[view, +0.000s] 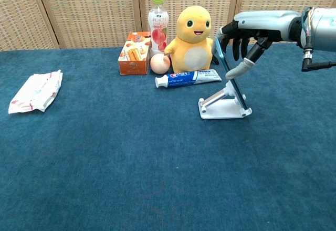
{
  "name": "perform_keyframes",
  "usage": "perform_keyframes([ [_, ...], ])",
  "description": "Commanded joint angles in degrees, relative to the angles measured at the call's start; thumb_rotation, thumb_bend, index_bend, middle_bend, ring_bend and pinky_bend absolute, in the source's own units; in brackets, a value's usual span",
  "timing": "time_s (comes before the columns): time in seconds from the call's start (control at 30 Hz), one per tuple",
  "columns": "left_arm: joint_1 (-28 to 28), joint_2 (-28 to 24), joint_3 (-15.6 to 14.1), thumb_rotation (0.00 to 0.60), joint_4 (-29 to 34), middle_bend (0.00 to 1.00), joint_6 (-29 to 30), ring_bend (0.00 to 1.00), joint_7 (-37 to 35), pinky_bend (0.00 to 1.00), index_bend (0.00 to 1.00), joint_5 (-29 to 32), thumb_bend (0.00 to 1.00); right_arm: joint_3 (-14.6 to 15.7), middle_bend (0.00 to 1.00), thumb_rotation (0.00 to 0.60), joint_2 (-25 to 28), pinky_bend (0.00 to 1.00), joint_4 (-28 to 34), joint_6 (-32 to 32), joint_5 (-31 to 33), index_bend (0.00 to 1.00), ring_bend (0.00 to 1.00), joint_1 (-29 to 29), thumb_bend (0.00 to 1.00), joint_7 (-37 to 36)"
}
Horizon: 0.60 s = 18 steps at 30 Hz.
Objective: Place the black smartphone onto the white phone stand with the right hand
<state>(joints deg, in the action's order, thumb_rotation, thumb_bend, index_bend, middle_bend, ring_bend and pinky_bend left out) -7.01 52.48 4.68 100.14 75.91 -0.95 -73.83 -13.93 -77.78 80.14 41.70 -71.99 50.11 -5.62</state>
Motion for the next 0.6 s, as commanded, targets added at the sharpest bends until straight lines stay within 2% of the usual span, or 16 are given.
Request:
perform_keyframes([
  [0.03,-0.09,-0.04,0.03,0.6,-0.11,0.0,-0.19,0.0,-0.13,0.0,0.0,0.16,0.0,-0.37,0.55,0.6,-0.23,0.42,-1.12,-1.31,0.18,0.5,0.46,0.72,0.44,-2.31],
  [0.6,-0.71,-0.1,0.31,0.6,0.36,0.0,-1.01,0.0,0.66,0.0,0.0,1.39,0.0,1.46,0.55,0.6,-2.41,0.42,-6.07,-1.8,-3.59,0.5,0.46,1.68,0.47,-7.57],
])
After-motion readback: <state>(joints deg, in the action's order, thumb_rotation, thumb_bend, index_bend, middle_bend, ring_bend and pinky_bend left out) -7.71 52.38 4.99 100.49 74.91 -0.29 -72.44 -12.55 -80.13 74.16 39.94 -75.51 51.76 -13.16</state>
